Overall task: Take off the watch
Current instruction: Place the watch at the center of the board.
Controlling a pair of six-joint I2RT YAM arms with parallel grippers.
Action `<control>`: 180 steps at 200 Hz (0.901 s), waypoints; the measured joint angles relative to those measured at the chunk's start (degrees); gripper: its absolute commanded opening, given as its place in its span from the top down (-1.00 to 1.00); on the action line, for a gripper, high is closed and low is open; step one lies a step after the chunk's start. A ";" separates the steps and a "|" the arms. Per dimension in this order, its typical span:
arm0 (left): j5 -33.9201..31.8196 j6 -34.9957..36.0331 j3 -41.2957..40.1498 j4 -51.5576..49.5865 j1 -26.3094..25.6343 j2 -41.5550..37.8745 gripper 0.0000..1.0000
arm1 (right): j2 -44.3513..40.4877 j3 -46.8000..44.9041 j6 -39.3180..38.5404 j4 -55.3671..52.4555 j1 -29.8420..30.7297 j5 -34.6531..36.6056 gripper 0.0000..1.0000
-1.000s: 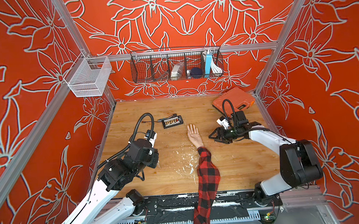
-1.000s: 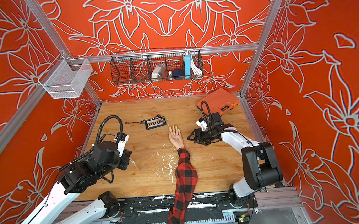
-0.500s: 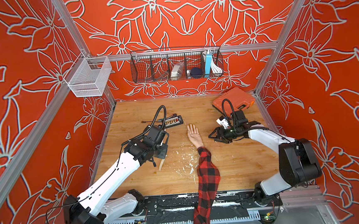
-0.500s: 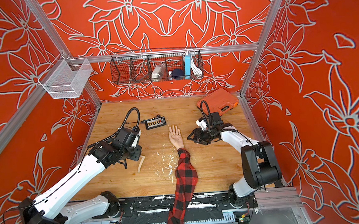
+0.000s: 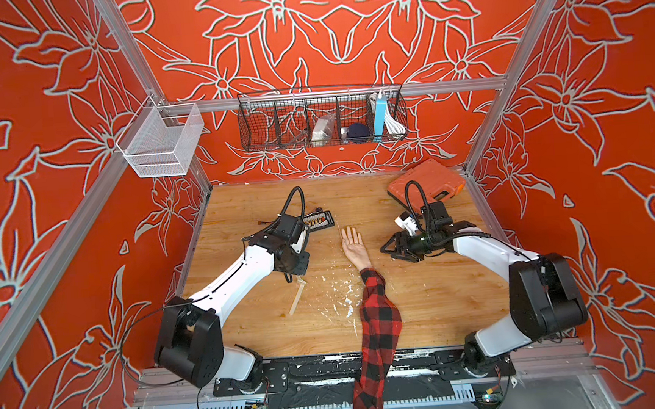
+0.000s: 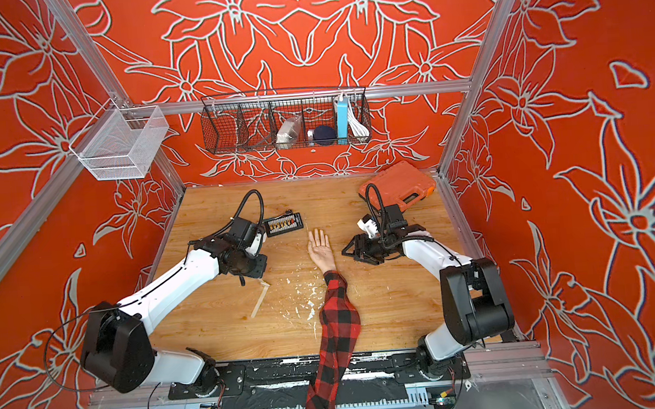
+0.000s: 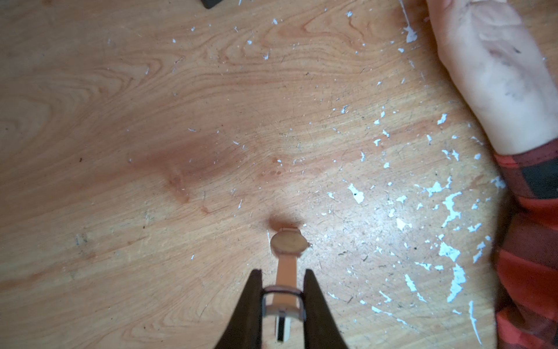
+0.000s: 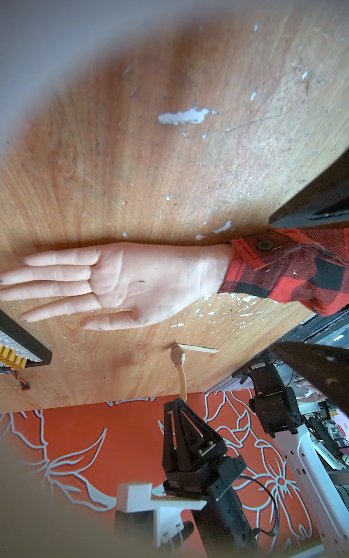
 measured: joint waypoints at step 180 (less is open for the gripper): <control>-1.81 1.33 10.71 6.84 3.15 20.59 0.84 | -3.63 -0.35 -0.55 -1.68 0.00 0.48 -0.25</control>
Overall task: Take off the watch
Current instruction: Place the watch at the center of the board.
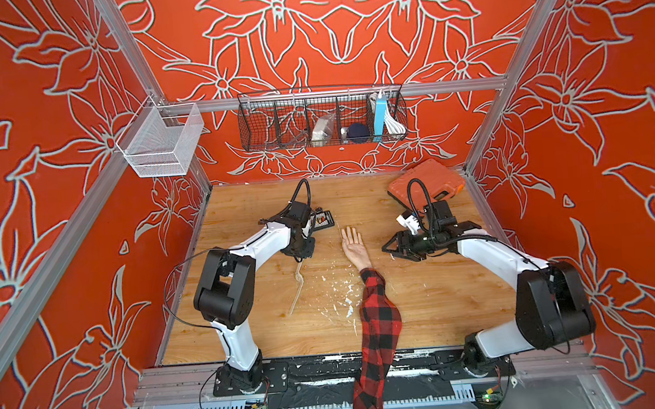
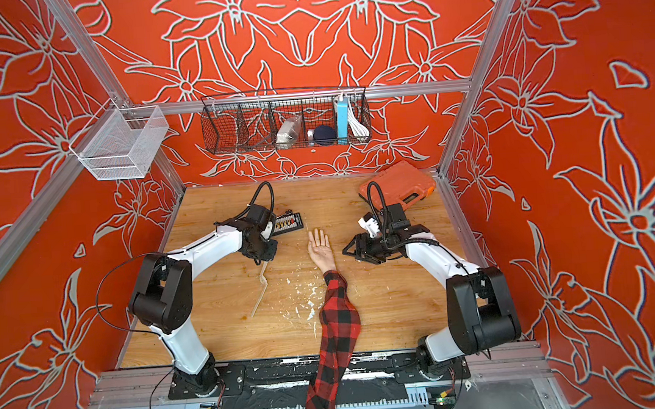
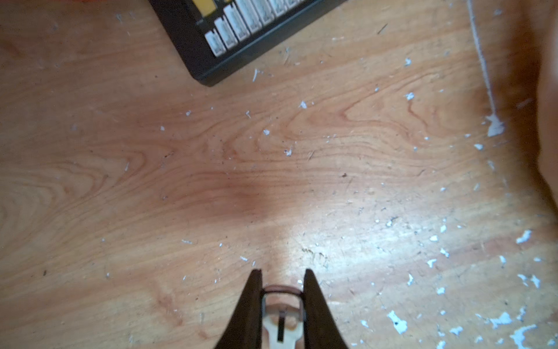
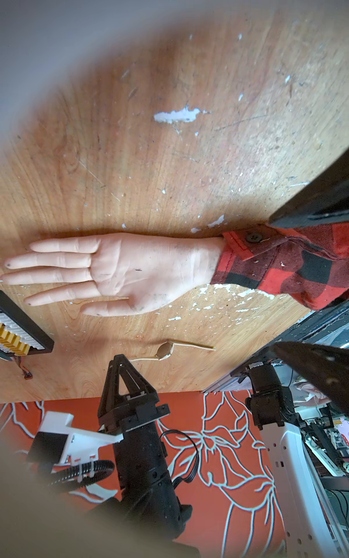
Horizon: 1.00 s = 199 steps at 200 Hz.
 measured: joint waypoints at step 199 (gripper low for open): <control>-4.28 -2.16 1.01 5.92 1.95 1.88 -0.15 | -2.01 1.25 -5.40 -6.67 0.00 9.88 -0.58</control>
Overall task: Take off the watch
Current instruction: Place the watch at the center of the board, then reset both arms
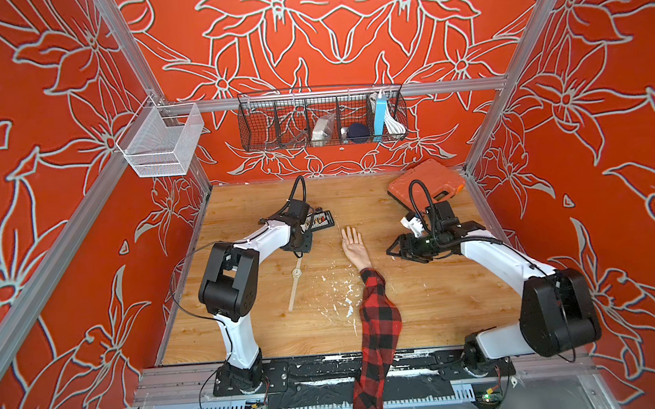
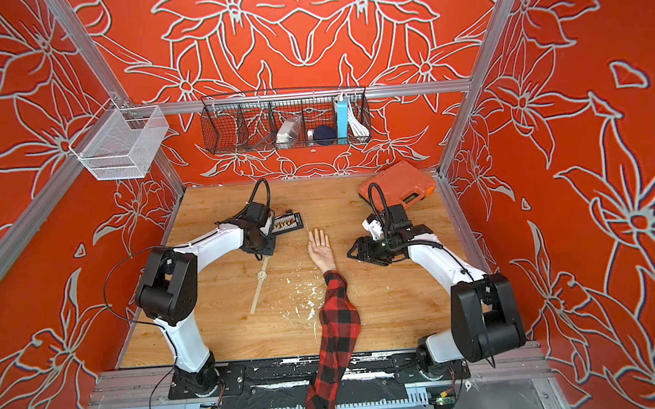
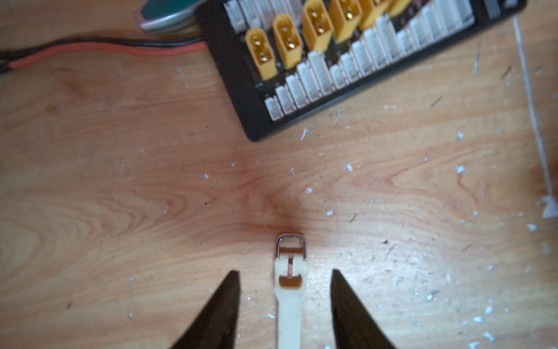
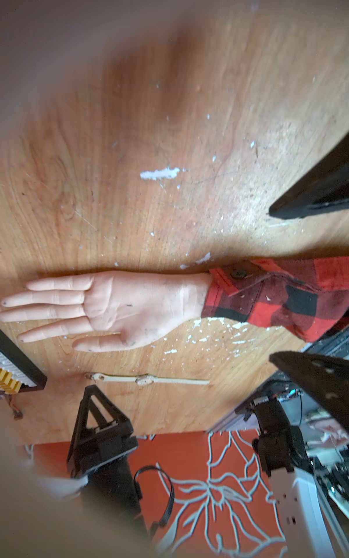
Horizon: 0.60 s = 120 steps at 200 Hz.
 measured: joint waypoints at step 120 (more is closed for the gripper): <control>-15.19 -4.20 -22.43 19.39 1.36 -19.82 -0.97 | -13.27 -6.91 -14.27 11.23 -0.66 43.58 -0.96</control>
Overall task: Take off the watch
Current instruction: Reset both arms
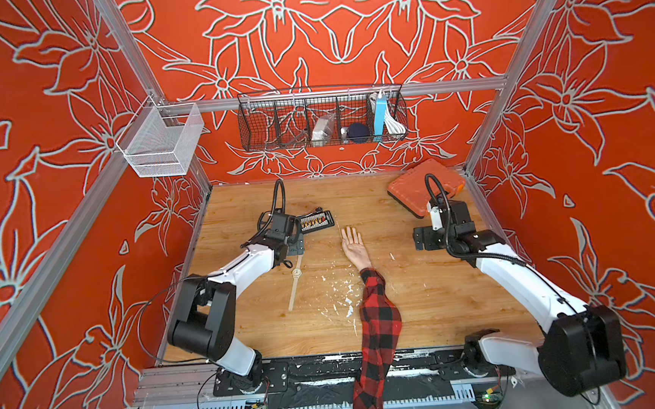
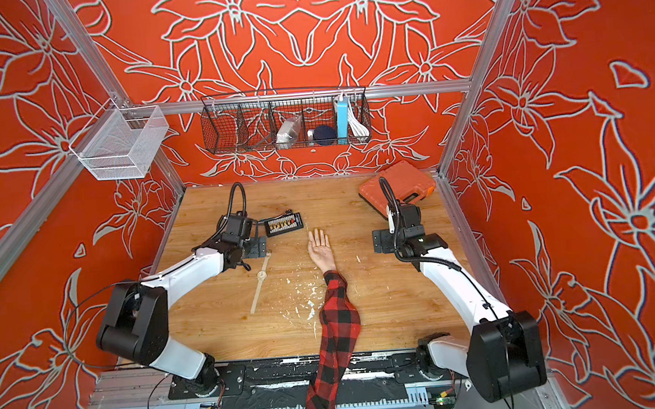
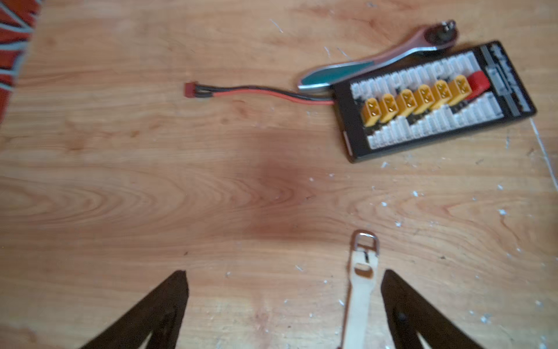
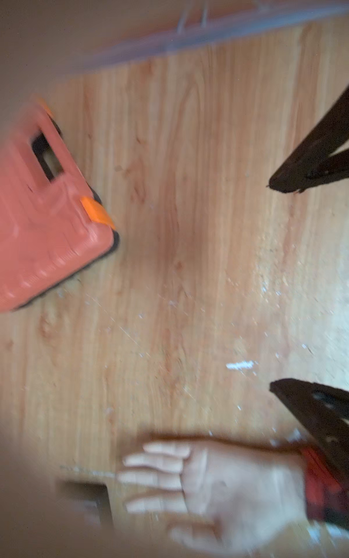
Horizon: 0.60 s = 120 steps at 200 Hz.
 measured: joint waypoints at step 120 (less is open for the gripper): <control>-12.02 11.06 -32.17 38.38 2.10 -15.93 -0.96 | 3.10 -23.10 -9.03 43.34 -3.74 16.83 -0.96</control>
